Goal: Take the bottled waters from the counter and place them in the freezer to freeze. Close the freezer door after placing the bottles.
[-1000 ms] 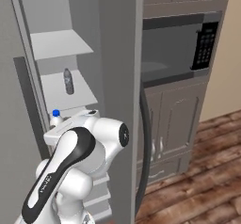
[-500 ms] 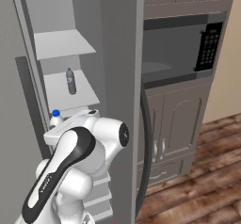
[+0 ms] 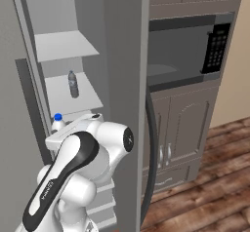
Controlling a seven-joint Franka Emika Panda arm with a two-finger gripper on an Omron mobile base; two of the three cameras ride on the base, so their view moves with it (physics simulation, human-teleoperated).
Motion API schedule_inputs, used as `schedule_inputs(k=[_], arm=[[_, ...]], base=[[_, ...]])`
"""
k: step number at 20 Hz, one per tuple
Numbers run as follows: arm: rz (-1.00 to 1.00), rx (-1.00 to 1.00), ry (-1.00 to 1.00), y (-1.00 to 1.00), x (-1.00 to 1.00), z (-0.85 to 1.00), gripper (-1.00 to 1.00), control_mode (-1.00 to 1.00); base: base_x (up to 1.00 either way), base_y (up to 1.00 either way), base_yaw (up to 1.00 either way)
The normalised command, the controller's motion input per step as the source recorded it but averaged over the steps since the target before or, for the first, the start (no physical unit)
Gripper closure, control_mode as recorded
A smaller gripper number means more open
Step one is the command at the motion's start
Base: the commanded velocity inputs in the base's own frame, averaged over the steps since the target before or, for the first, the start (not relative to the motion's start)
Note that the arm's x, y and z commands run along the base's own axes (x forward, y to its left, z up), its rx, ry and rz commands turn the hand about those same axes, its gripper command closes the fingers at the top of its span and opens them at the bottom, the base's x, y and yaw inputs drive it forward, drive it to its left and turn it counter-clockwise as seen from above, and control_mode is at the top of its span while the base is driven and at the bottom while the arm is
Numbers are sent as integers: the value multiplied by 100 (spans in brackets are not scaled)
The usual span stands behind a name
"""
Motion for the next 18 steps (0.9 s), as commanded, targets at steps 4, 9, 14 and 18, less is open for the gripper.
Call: schedule_inputs(k=[4, 9, 14, 18], arm=[[0, 0, 0, 0, 0, 0, 100, 100], [0, 0, 0, 0, 0, 0, 100, 100], [0, 0, 0, 0, 0, 0, 100, 100], [0, 0, 0, 0, 0, 0, 100, -100]], base=[[37, -16, 0], [10, 0, 0], [5, 0, 0], [2, 0, 0]])
